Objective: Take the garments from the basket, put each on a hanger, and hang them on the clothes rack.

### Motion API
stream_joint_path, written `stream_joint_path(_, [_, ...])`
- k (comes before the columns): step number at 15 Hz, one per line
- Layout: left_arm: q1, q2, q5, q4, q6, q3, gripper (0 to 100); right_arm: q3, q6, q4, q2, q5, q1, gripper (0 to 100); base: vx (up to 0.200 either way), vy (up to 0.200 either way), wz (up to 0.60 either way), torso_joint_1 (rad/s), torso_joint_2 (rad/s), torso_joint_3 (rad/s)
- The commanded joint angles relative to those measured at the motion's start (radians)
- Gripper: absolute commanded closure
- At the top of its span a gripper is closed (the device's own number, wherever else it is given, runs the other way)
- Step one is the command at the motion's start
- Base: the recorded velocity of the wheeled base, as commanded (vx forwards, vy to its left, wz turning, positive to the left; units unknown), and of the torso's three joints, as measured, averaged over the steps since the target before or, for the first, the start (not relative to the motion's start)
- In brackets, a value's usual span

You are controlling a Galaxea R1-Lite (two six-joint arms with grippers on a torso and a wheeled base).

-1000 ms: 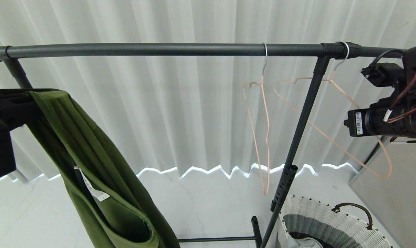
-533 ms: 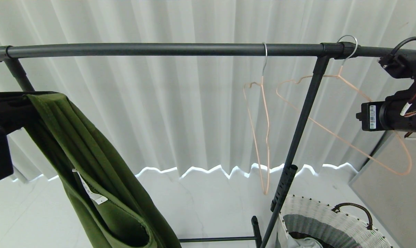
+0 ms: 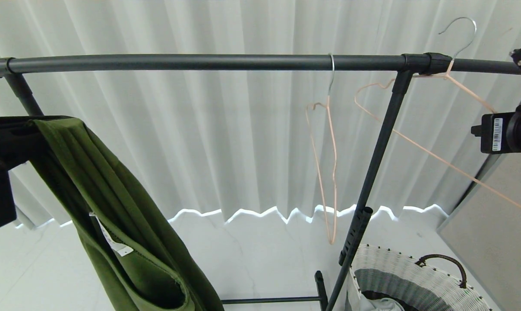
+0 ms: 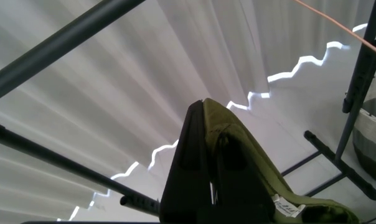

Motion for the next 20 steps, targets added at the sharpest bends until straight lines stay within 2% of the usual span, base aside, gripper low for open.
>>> stream_joint_path(1, [0.000, 0.002, 0.002, 0.001, 0.000, 0.000, 100, 0.002, -0.004, 0.001, -0.021, -0.017, 0.001, 100, 0.000, 0.000, 0.00, 0.000, 0.00, 0.000])
stream_joint_path(7, [0.001, 0.002, 0.008, 0.001, 0.001, -0.002, 100, 0.083, -0.070, 0.007, -0.121, -0.077, 0.001, 100, 0.000, 0.000, 0.00, 0.000, 0.00, 0.000])
stream_joint_path(10, [0.012, 0.002, 0.010, 0.001, 0.001, -0.002, 100, 0.116, -0.091, 0.007, -0.153, -0.100, 0.001, 100, -0.200, 0.000, 0.00, 0.009, 0.00, 0.004])
stream_joint_path(19, [0.016, 0.000, 0.008, -0.001, 0.024, 0.023, 100, 0.152, -0.093, 0.013, -0.192, -0.102, 0.001, 100, -0.200, 0.000, 0.00, -0.001, 0.00, 0.004])
stream_joint_path(20, [0.016, 0.000, 0.008, -0.008, 0.024, 0.028, 100, 0.154, -0.093, 0.013, -0.192, -0.100, 0.001, 100, 0.000, 0.000, 0.00, 0.000, 0.00, 0.000])
